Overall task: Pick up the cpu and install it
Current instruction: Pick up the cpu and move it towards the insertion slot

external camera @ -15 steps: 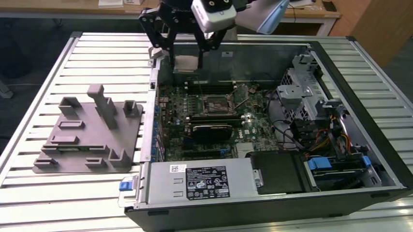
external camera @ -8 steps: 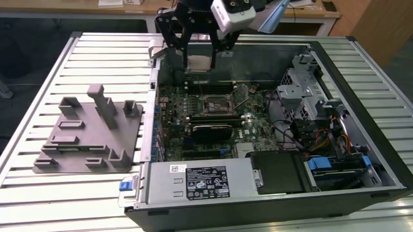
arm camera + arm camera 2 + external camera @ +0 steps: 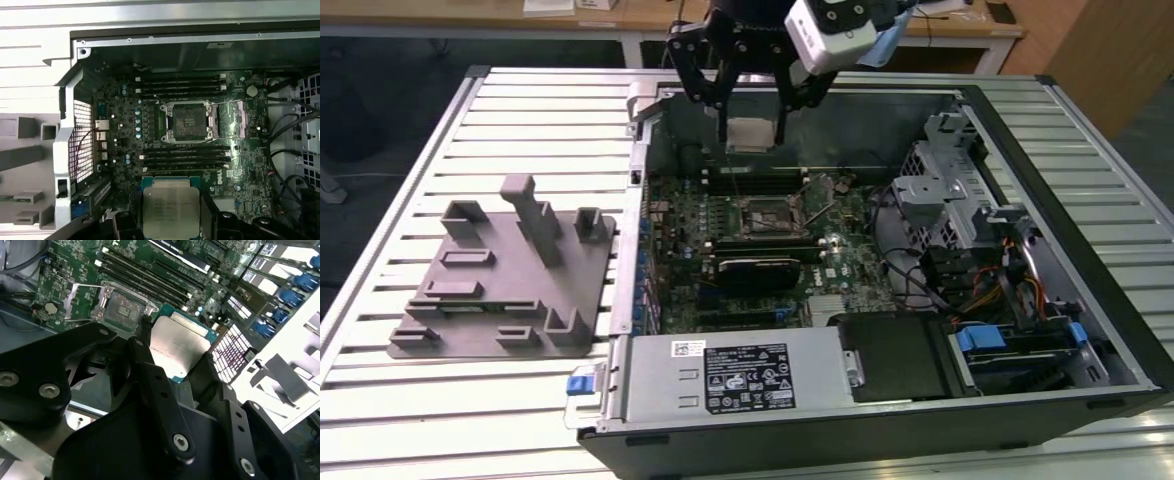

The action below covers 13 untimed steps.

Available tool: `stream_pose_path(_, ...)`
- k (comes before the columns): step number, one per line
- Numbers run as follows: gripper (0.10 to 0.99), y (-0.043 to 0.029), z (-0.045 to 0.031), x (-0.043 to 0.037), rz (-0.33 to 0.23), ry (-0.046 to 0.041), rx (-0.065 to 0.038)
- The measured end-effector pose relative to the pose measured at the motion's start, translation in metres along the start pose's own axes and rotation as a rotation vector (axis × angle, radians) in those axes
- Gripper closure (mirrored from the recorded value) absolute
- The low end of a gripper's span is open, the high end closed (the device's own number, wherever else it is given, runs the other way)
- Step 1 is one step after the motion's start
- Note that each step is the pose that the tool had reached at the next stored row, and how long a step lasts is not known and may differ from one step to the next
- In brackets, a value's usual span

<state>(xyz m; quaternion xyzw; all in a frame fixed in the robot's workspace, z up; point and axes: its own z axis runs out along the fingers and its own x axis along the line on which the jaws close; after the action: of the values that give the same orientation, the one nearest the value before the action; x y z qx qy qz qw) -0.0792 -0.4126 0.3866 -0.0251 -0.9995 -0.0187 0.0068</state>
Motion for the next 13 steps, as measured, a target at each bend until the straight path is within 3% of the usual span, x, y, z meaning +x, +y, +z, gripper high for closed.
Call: stream_pose_path(13, 0.541, -0.0006, 0.0235, -0.0044, 0.000, 0.0002, 0.000)
